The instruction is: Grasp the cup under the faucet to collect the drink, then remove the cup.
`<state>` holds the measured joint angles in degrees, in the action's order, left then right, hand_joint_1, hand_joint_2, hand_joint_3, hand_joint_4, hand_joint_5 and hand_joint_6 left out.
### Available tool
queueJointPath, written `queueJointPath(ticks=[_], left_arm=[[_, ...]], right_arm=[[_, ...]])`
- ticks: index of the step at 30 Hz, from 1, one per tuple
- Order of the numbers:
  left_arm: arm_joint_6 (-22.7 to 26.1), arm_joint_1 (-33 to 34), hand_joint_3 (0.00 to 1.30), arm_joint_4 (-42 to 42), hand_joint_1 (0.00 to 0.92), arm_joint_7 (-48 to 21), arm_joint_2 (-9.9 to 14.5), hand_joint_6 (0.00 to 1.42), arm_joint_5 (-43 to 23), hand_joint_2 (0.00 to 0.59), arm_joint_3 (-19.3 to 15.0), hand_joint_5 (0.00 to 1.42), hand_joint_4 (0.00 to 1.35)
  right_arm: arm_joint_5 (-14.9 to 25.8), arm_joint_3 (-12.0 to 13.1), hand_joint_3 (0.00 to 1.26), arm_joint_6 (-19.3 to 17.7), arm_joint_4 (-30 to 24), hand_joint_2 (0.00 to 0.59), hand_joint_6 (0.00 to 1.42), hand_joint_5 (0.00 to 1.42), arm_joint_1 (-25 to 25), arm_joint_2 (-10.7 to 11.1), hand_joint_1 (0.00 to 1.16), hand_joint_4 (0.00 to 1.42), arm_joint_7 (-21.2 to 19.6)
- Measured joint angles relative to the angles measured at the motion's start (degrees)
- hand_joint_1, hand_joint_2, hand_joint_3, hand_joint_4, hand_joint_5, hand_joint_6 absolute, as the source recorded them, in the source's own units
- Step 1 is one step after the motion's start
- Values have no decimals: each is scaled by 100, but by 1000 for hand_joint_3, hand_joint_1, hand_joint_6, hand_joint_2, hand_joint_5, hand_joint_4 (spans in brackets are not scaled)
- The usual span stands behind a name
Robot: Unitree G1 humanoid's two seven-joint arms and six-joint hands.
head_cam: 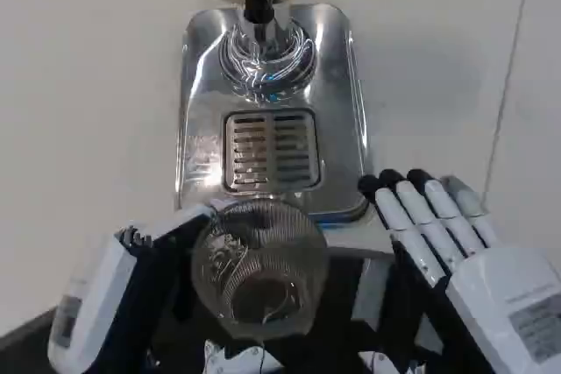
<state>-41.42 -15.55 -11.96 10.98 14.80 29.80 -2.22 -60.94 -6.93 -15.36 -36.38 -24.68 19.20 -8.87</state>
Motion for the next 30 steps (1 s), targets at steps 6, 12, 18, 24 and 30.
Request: queueJointPath(ticks=[6, 12, 18, 24, 30], left_arm=[[45, 7, 1226, 1, 716, -2, -8, 1424, -12, 85, -1, 1328, 1227], [48, 50, 1226, 15, 716, -3, -9, 1424, -31, 85, -1, 1328, 1227], [249, 189, 1226, 129, 716, -3, -53, 1424, -32, 85, -16, 1328, 1227], [723, 760, 1226, 394, 716, 81, -409, 1424, 80, 85, 139, 1328, 1227], [1045, 1702, 1226, 1450, 716, 514, -458, 1424, 452, 85, 195, 1328, 1227]], right_arm=[[-59, -93, 0, 65, -21, 395, 0, 0, 30, -86, 466, 0, 95], [-81, -123, 0, 116, -17, 391, 0, 0, 145, -90, 471, 0, 129], [-81, -123, 0, 206, 17, 389, 0, 0, 190, -97, 475, 0, 129], [-164, -130, 0, 410, 64, 390, 0, 0, 164, -284, 478, 0, 117], [-417, -274, 0, 642, 98, 394, 0, 0, 174, -488, 484, 0, 113]])
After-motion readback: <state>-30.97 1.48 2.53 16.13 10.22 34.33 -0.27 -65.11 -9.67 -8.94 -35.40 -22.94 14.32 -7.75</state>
